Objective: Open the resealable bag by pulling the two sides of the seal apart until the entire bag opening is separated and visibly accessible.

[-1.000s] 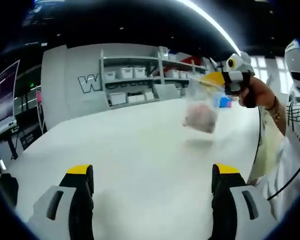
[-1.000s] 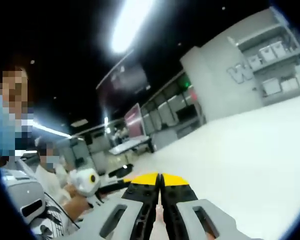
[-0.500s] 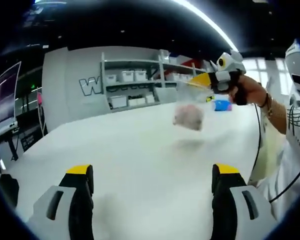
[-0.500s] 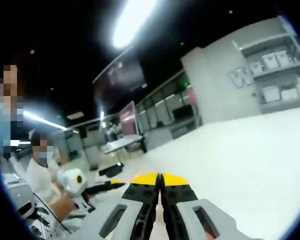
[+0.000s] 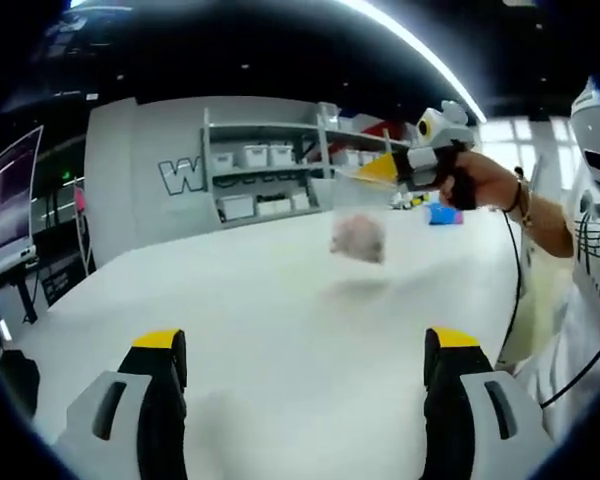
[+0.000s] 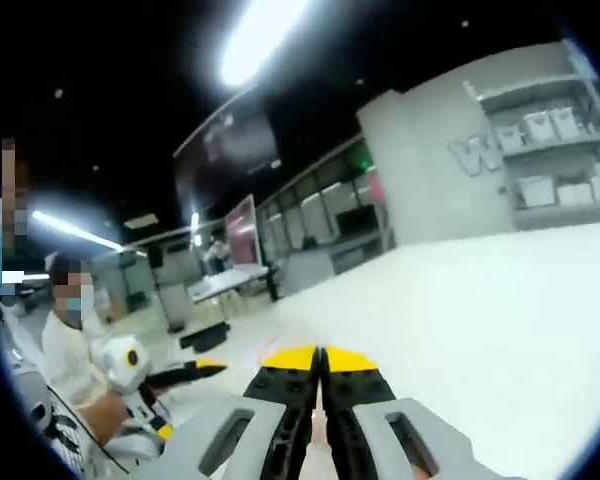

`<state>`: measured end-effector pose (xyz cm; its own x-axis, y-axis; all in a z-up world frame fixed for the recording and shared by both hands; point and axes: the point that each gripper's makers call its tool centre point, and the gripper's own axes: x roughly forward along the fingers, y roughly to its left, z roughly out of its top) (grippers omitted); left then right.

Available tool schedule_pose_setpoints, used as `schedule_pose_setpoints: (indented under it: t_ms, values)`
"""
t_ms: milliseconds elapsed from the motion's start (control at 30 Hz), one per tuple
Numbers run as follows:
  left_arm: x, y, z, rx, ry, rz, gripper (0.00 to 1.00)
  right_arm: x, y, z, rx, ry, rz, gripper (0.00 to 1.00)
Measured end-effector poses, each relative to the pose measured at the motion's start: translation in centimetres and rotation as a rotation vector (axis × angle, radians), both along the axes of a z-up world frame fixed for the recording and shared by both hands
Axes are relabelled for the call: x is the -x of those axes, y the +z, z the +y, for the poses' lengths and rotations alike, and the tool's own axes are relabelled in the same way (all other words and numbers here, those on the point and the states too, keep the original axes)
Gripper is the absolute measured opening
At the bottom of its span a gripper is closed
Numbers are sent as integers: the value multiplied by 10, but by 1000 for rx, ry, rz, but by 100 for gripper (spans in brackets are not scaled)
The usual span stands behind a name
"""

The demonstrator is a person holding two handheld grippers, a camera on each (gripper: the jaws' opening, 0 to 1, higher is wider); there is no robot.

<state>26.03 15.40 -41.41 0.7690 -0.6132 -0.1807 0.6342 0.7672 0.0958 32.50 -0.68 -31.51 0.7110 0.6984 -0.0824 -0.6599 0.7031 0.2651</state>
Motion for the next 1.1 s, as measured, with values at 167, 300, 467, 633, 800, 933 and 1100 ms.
schedule_pose_setpoints:
  t_ms: [167, 300, 467, 633, 800, 933, 1100]
  values:
    - [1, 0, 2, 0, 1, 1, 98, -11, 2, -2, -13, -12, 10, 0]
    - [1, 1, 3, 3, 3, -1, 98, -21, 5, -3, -3, -24, 5, 0]
    - [0, 0, 2, 7, 1, -1, 98, -31, 0, -6, 4, -33, 25, 0]
    - [0, 0, 2, 8, -2, 2, 98, -43, -3, -9, -1, -39, 48, 0]
    - [-2, 1, 4, 14, 7, -2, 98, -59, 2, -15, 8, -60, 42, 0]
    - [-1, 1, 3, 15, 2, 0, 98, -72, 2, -18, 20, -75, 46, 0]
    - [-1, 2, 2, 18, -5, -1, 97, -92, -4, -24, 35, -102, 69, 0]
